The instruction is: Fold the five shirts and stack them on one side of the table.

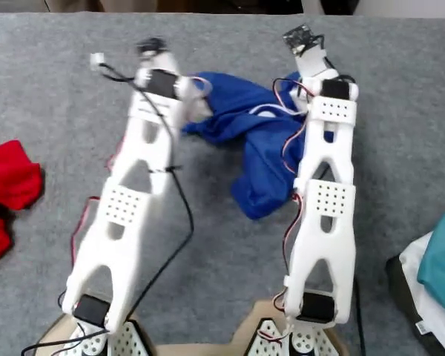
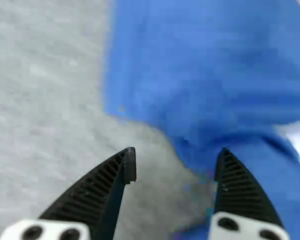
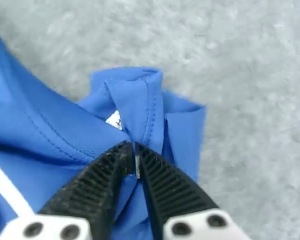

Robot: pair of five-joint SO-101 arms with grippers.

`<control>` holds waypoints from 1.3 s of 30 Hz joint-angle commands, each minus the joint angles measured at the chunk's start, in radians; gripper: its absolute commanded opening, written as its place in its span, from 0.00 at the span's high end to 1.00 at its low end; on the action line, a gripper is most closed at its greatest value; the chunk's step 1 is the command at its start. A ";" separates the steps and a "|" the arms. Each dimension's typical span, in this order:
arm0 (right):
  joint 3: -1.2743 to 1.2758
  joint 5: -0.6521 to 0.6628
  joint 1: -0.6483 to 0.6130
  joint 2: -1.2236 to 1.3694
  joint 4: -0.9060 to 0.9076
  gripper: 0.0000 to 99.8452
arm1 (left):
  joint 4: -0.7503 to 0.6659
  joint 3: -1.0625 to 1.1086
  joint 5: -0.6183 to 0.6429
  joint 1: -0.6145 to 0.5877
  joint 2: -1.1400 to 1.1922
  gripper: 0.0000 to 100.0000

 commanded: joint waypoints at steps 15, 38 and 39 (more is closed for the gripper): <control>-0.099 -0.014 0.104 0.005 -0.044 0.99 | 0.011 0.382 0.103 0.255 -0.179 0.74; -0.128 -0.057 0.116 0.010 -0.035 0.99 | -0.031 0.407 0.186 0.138 0.001 0.97; -0.128 -0.057 0.116 0.010 -0.035 0.99 | -0.015 0.404 0.181 0.107 0.001 0.98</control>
